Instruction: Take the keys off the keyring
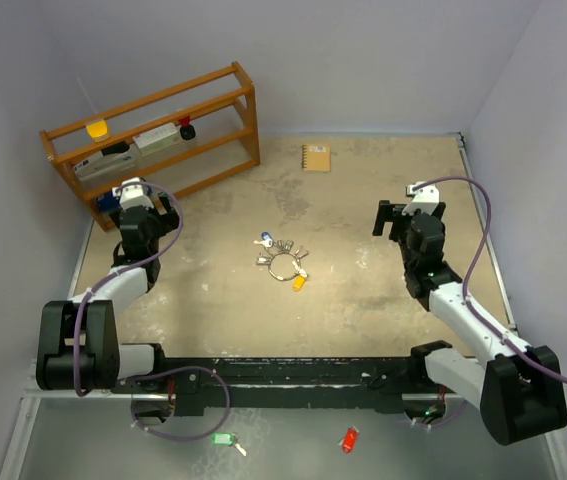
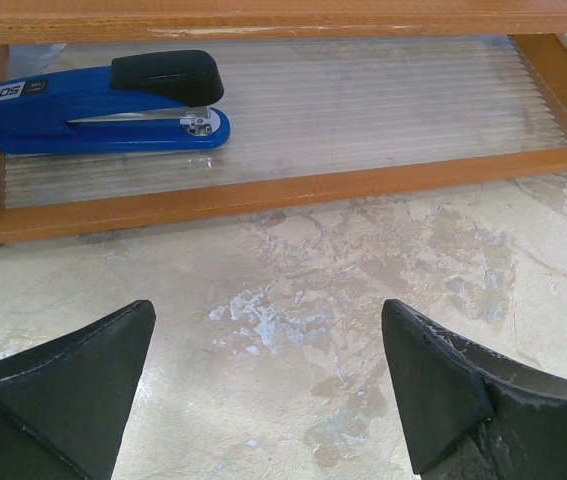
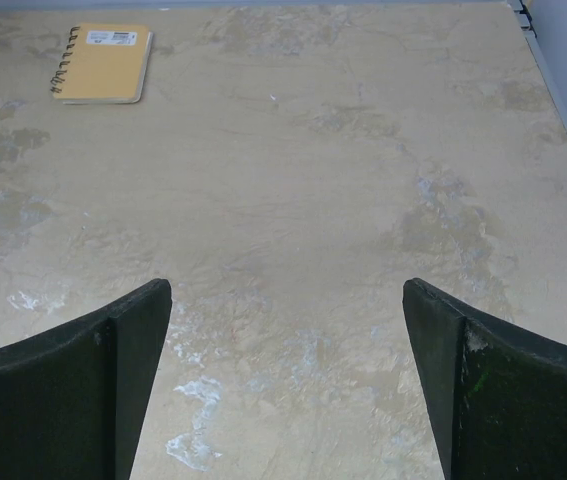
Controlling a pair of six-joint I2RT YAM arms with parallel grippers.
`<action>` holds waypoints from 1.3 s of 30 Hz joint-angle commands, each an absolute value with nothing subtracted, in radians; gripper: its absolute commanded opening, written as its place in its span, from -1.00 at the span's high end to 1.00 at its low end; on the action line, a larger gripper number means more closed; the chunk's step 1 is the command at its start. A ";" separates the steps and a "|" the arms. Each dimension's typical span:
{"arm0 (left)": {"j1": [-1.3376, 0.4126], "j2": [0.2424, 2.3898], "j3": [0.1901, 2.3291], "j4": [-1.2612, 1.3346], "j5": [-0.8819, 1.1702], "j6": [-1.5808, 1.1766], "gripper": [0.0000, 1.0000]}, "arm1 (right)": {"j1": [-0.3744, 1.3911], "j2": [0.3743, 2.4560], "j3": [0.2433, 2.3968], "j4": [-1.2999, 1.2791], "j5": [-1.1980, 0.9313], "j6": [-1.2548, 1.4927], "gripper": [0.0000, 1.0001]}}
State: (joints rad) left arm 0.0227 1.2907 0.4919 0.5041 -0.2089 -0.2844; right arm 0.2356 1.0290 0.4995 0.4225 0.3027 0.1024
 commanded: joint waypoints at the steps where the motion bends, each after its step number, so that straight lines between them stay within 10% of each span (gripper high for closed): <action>1: 0.019 1.300 0.515 0.524 -0.191 -0.276 -0.85 | 0.239 1.043 0.503 0.470 0.322 0.110 -1.00; 39: 0.016 1.399 0.579 0.522 0.142 -0.247 -0.84 | 0.245 1.143 0.608 0.370 0.113 0.108 -1.00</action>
State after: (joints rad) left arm 0.0219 1.4139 0.5510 0.4767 0.0814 -0.2661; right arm 0.2356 1.1397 0.5507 0.3702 0.2302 0.1310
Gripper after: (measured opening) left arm 0.920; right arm 0.998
